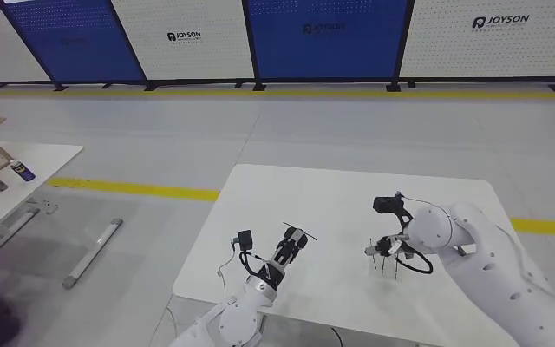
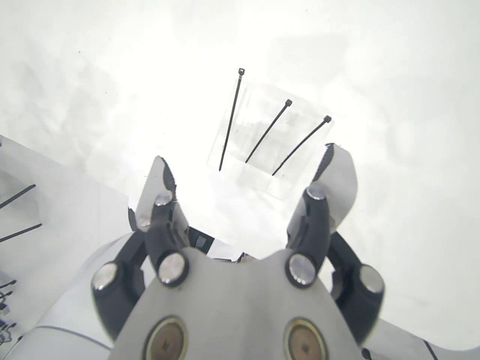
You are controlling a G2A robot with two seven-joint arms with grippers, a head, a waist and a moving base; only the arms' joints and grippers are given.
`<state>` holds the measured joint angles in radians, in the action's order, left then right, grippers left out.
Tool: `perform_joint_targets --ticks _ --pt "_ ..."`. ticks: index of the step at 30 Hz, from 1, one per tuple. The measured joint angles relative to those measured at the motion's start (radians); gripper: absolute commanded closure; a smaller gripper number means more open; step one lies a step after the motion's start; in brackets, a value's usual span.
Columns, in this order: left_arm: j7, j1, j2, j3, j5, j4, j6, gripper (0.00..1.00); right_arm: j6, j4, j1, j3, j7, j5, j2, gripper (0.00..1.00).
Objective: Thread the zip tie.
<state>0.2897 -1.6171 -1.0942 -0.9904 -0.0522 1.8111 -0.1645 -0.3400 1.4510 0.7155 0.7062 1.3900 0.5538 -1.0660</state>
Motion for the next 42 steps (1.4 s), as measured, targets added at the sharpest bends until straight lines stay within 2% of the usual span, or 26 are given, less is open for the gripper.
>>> perform_joint_targets --ticks 9,13,23,37,42 --pt "0.000 0.000 0.000 0.000 0.000 0.000 0.000 1.00 0.000 -0.051 0.002 0.009 0.000 -0.002 -0.009 0.64" --pt "0.000 0.000 0.000 0.000 0.000 0.000 0.000 1.00 0.000 -0.071 0.002 -0.010 0.000 0.011 -0.012 0.60" --pt "0.000 0.000 0.000 0.000 0.000 0.000 0.000 1.00 0.000 -0.127 -0.011 -0.034 0.000 0.012 -0.038 0.65" --pt "0.000 0.000 0.000 0.000 0.000 0.000 0.000 1.00 0.000 -0.210 -0.037 -0.054 0.000 0.030 -0.079 0.75" --pt "0.000 0.000 0.000 0.000 0.000 0.000 0.000 1.00 0.000 -0.238 -0.049 -0.071 0.000 0.026 -0.097 0.82"
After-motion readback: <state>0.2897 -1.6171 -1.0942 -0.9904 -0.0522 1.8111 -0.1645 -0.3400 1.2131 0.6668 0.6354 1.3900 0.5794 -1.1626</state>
